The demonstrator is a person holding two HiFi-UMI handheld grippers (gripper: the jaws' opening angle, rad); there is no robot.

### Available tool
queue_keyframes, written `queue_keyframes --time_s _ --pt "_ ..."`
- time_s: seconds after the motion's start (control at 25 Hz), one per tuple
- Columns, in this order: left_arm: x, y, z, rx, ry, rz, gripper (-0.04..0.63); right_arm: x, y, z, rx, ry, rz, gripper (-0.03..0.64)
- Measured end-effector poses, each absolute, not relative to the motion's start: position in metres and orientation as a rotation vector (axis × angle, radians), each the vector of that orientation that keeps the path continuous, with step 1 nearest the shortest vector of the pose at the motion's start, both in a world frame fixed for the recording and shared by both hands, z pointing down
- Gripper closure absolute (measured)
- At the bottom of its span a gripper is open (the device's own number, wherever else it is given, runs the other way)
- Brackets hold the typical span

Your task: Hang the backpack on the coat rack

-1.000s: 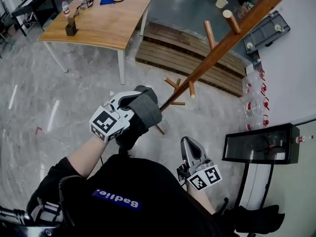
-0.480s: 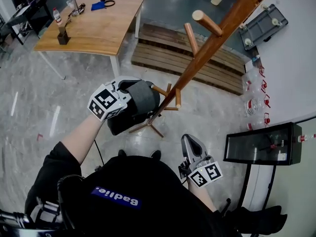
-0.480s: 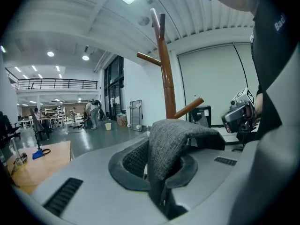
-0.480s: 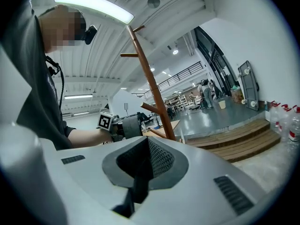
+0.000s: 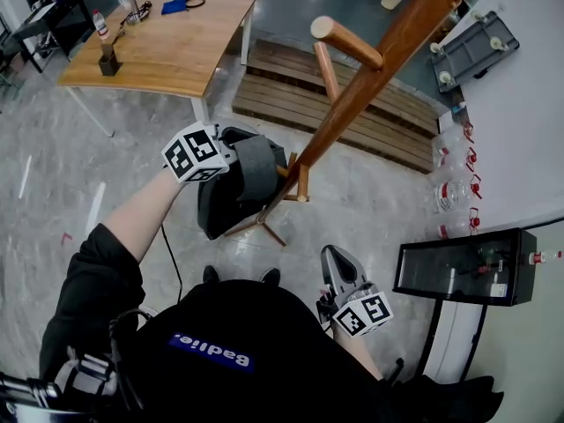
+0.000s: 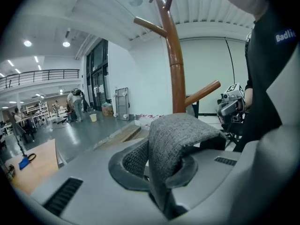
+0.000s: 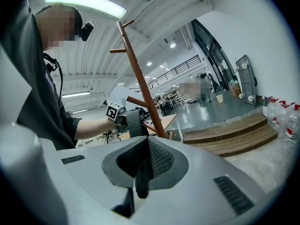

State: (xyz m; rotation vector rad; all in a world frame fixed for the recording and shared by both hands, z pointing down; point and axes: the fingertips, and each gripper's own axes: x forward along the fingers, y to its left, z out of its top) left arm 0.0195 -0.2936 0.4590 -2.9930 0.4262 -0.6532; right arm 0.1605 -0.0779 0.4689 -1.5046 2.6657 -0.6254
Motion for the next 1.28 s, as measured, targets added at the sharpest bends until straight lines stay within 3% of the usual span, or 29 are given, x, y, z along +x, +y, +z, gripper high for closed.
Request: queue_keyframes --time_s 0.56,1.28 --pt "0.061 -0.312 0.513 -2.935 0.024 -0.941 0.565 0.177 -0.070 0.493 -1.564 2.637 -0.725 0.611" --pt "0.080 -0.297 0.548 -2.848 -0.209 -0.905 0.565 0.186 -0.068 0.507 -1.604 2.612 -0.784 0.611"
